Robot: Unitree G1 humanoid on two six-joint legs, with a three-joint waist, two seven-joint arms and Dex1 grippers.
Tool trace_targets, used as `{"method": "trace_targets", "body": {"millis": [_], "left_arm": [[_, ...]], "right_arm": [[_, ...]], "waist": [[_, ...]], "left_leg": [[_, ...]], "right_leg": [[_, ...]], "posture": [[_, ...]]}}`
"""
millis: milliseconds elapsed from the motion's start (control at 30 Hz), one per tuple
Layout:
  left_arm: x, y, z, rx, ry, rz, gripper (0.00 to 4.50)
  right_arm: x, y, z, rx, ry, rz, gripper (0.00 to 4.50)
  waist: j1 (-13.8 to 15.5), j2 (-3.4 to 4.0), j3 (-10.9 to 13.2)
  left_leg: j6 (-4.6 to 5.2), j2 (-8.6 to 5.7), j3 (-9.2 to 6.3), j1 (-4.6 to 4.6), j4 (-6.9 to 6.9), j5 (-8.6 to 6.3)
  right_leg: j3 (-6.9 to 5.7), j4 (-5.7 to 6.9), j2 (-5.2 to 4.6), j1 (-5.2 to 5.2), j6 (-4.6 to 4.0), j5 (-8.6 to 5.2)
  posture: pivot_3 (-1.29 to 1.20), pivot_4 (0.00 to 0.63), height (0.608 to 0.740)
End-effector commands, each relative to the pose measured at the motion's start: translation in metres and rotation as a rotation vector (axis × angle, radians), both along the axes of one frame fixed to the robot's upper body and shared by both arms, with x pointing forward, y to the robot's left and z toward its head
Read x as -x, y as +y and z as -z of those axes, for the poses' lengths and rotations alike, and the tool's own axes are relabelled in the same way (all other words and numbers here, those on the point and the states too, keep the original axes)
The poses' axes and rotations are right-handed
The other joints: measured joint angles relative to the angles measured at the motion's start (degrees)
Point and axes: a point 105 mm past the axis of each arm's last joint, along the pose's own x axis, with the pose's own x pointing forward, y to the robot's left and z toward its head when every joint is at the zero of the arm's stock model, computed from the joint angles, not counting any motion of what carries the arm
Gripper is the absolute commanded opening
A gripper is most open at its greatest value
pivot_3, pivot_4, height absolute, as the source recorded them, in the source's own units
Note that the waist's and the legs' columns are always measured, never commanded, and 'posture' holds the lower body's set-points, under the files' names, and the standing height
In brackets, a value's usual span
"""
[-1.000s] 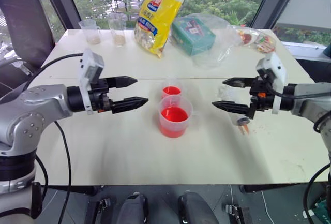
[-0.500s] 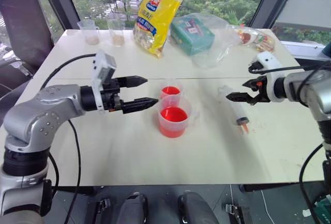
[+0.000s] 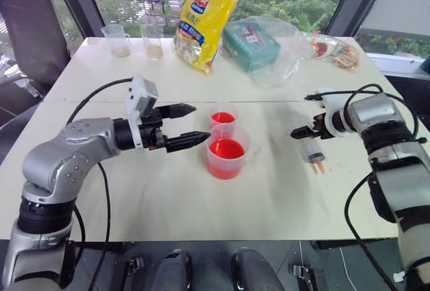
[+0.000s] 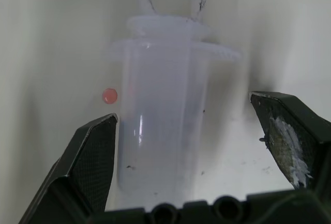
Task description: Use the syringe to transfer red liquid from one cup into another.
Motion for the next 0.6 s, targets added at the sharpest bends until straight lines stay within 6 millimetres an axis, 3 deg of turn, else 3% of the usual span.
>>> {"method": "trace_targets", "body": {"millis": [33, 67, 267, 300, 433, 533, 600], "left_arm": [[0.004, 0.000, -0.011, -0.001, -0.070, -0.006, 4.50], [0.004, 0.000, -0.011, 0.000, -0.072, -0.008, 4.50], [0.005, 0.002, -0.011, 0.000, -0.078, -0.012, 4.50], [0.004, 0.002, -0.012, 0.000, -0.079, -0.011, 4.50], [0.001, 0.008, -0.017, 0.000, -0.084, -0.014, 4.50], [-0.005, 0.011, -0.024, 0.005, -0.092, -0.025, 4.50], [-0.009, 0.013, -0.028, 0.010, -0.095, -0.027, 4.50]], "right_arm": [[-0.002, 0.002, -0.003, 0.013, 0.001, -0.017, 4.46], [-0.002, 0.003, -0.002, 0.012, 0.006, -0.020, 4.46], [-0.002, 0.010, -0.001, -0.002, 0.022, -0.037, 1.59], [-0.003, 0.010, -0.005, -0.010, 0.011, -0.029, 1.39], [-0.008, 0.015, -0.030, -0.052, -0.063, -0.012, 1.38], [-0.012, 0.046, -0.093, -0.219, -0.304, -0.134, 1.38], [-0.002, 0.070, -0.130, -0.347, -0.456, -0.247, 1.38]], "waist": [[0.0, 0.00, 0.0], [0.0, 0.00, 0.0], [-0.1, 0.00, 0.0], [-0.1, 0.00, 0.0], [-0.1, 0.01, 0.0], [-0.1, 0.12, 0.1], [0.0, 0.15, 0.1]], "left_leg": [[0.00, 0.00, 0.00, 0.01, 0.01, 0.00], [0.00, 0.00, 0.00, 0.02, 0.01, 0.00], [0.00, 0.01, -0.01, 0.04, 0.01, 0.00], [0.00, 0.01, -0.01, 0.05, 0.01, 0.00], [-0.01, 0.01, -0.01, 0.05, 0.01, 0.00], [-0.01, 0.00, 0.01, 0.00, -0.01, 0.01], [-0.01, 0.01, 0.03, -0.04, -0.01, 0.01]], "right_leg": [[0.00, 0.01, 0.00, 0.01, 0.00, 0.00], [0.00, 0.02, 0.00, 0.02, 0.00, 0.00], [-0.01, 0.03, 0.01, 0.04, 0.00, 0.00], [0.00, 0.04, 0.01, 0.04, 0.00, 0.00], [0.00, 0.04, 0.01, 0.03, 0.00, 0.00], [0.00, 0.06, 0.00, -0.05, 0.00, 0.00], [0.00, 0.13, 0.02, -0.14, 0.00, 0.00]], "posture": [[0.00, 0.150, 0.740], [0.00, 0.150, 0.740], [0.00, 0.150, 0.740], [0.00, 0.150, 0.740], [0.00, 0.150, 0.740], [0.00, 0.150, 0.740], [0.00, 0.150, 0.740]]}}
